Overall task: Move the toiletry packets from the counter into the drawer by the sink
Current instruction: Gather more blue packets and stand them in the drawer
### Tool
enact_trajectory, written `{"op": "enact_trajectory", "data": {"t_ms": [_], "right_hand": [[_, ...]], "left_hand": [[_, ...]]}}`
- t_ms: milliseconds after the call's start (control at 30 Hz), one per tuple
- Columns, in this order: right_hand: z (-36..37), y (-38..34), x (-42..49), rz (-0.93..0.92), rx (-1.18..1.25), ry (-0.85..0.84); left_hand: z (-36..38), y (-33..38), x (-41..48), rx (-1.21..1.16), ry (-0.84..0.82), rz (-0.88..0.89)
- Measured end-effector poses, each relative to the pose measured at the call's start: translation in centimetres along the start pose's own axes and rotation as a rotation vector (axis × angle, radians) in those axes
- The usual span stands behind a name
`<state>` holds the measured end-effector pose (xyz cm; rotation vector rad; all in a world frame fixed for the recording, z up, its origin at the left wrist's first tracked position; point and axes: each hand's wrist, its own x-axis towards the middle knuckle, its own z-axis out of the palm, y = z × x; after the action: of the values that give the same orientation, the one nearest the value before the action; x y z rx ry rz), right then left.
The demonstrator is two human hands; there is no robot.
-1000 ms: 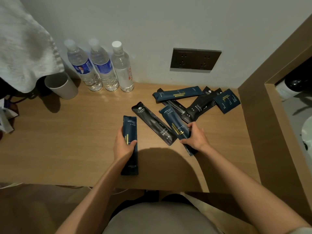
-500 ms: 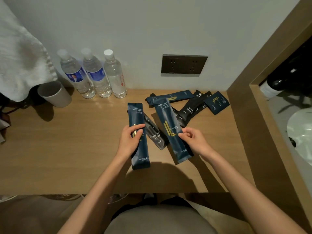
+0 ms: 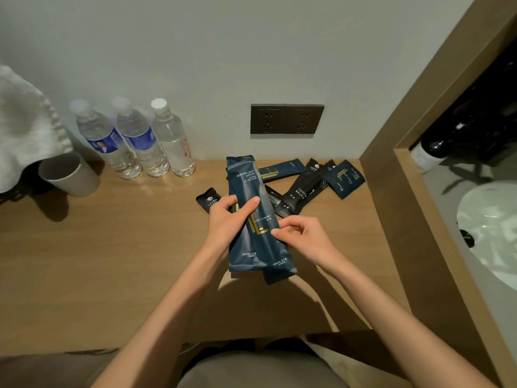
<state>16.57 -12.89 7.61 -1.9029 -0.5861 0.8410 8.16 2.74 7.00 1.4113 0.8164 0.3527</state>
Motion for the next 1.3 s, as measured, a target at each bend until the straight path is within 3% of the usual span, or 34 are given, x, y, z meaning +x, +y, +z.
{"op": "enact_trajectory", "data": {"t_ms": [167, 300, 567, 733, 1033, 1300], "right_hand": [[-1.3, -0.8, 3.1, -0.069, -0.128, 0.045], [-2.7, -0.5, 9.1, -0.166, -0.464, 0.120], [-3.0, 3.1, 19.9, -0.112, -0.905, -0.083], [-2.4, 4.1, 22.1, -0.274, -1.086, -0.079], [-1.4, 3.0, 21.8, -0.379, -1.281, 0.066], [-3.0, -1.7, 14.9, -0.581, -1.147, 0.278]], "left_hand": [[-2.2, 0.3, 0.8, 0.007, 0.046, -0.065], [-4.5, 0.4, 1.3, 0.106, 0.065, -0.054], [-6.8, -0.3, 2.5, 0.159, 0.048, -0.073], [-7.2, -0.6, 3.2, 0.126, 0.061, -0.115], [-7.5, 0.2, 3.6, 0.156, 0.059, -0.090], [-6.6, 2.2, 2.6, 0.079, 0.101, -0.030]]}}
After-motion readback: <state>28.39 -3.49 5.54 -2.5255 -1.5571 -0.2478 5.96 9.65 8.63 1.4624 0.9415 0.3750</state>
